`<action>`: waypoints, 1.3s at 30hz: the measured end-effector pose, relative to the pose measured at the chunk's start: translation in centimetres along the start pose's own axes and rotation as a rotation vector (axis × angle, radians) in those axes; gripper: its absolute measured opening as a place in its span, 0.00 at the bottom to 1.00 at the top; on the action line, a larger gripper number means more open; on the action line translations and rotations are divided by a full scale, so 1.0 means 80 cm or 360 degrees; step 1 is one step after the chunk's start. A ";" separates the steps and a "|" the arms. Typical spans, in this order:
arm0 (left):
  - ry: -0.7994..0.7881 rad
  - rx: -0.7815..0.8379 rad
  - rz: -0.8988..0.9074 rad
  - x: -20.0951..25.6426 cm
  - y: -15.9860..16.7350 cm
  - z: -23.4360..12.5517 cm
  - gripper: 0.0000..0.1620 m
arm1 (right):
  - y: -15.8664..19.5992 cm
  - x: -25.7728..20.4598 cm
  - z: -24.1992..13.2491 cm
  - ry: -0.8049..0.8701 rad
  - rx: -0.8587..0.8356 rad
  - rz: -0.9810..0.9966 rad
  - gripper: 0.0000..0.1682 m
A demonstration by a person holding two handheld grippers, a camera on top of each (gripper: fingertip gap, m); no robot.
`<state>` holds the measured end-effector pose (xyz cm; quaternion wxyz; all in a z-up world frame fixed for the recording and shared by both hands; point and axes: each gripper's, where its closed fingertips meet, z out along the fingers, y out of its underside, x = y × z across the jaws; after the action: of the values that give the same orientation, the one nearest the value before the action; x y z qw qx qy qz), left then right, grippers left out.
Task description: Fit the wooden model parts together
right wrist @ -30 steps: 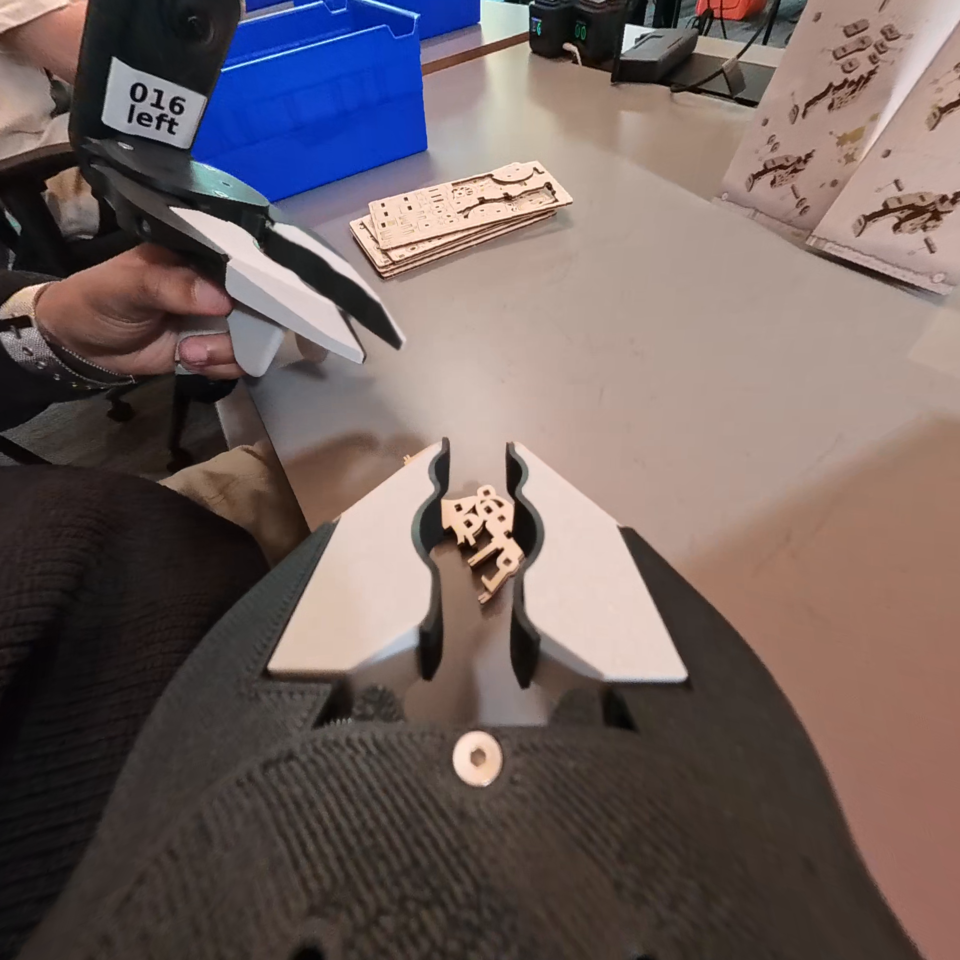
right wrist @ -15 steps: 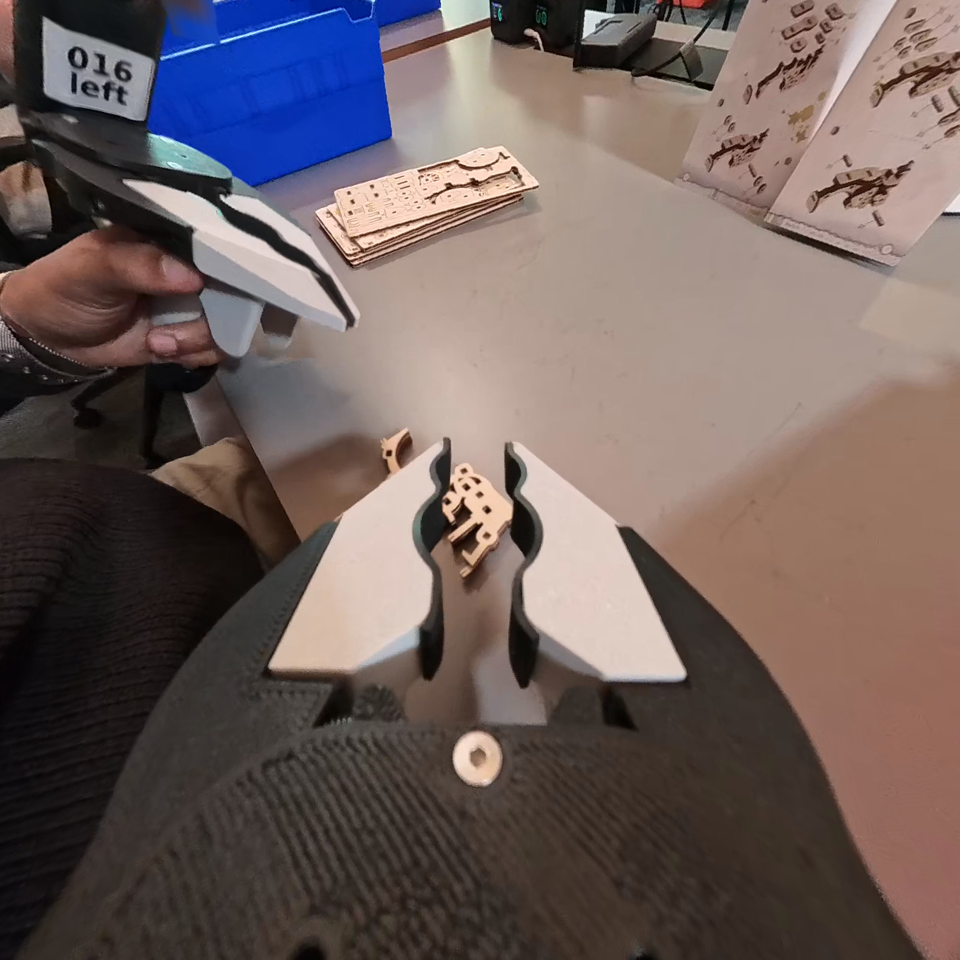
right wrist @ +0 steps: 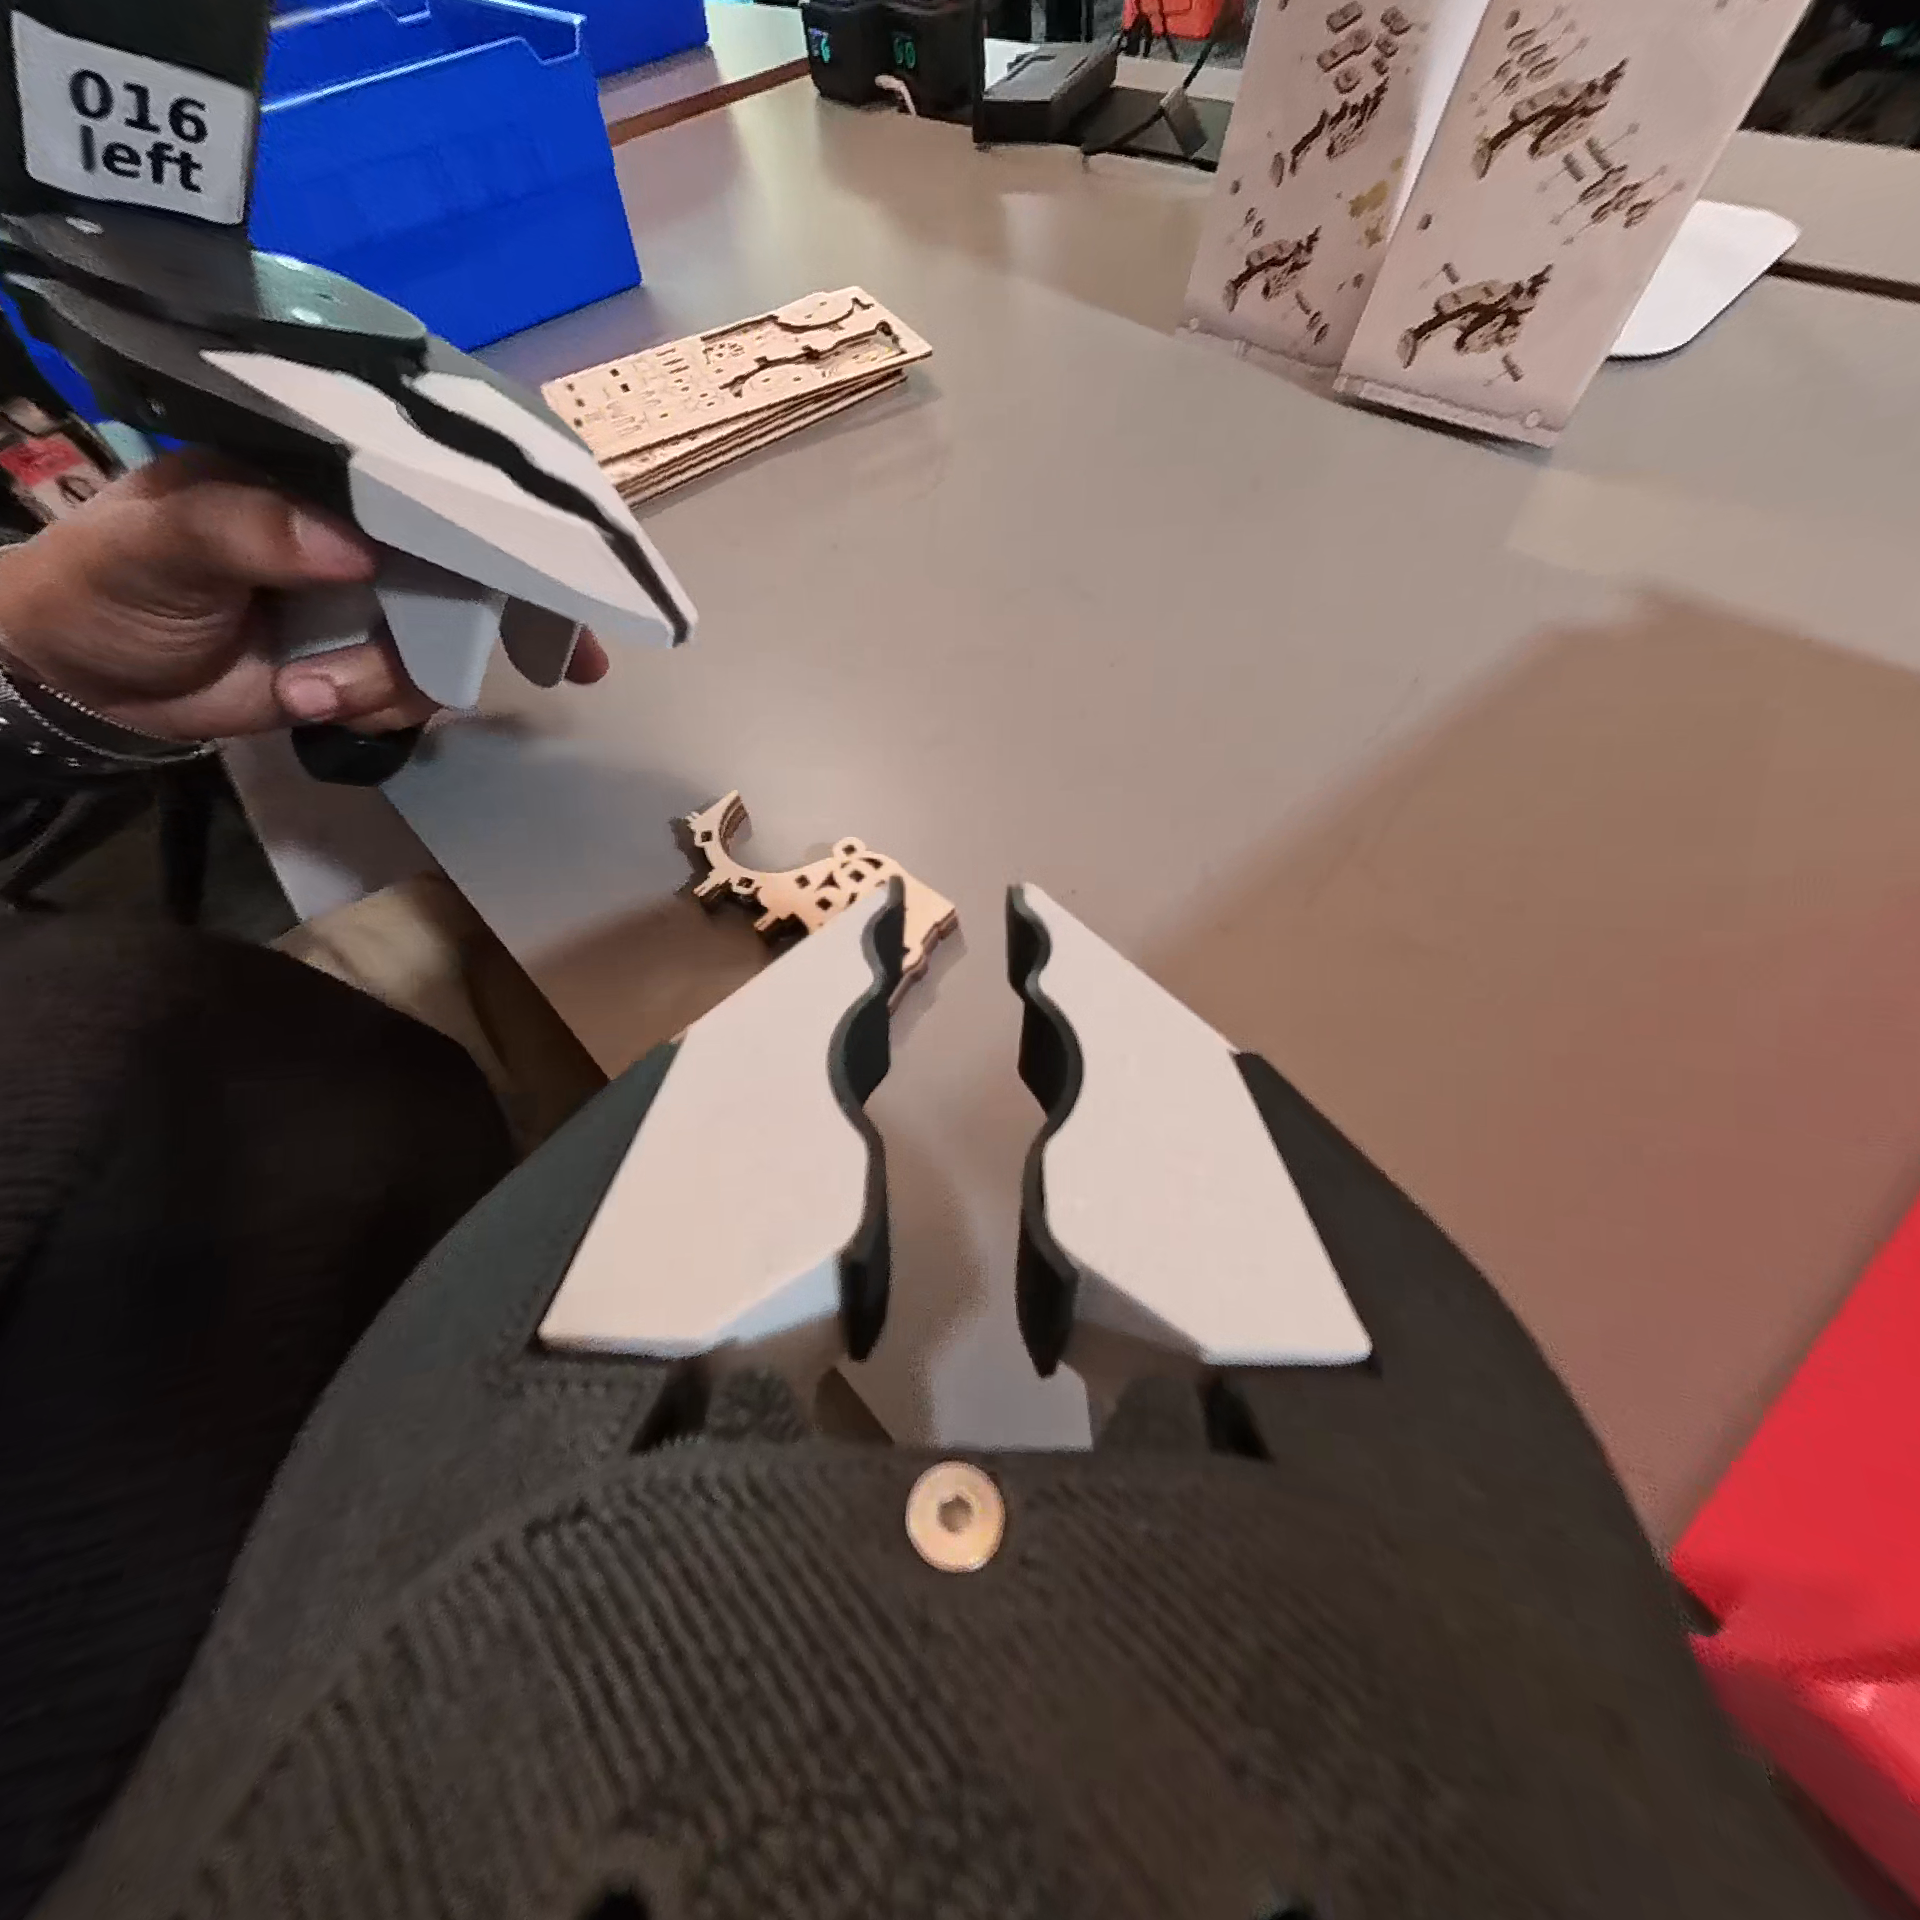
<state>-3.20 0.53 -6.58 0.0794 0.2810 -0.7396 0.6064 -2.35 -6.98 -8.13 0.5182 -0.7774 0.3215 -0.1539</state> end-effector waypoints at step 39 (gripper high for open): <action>0.0014 0.0014 -0.0070 0.002 0.002 0.002 0.35 | 0.007 -0.002 0.004 0.0038 -0.0051 -0.0088 0.10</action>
<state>-3.40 0.30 -6.67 0.0949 0.2948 -0.7301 0.6092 -2.47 -6.80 -8.76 0.4974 -0.7923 0.3084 -0.1724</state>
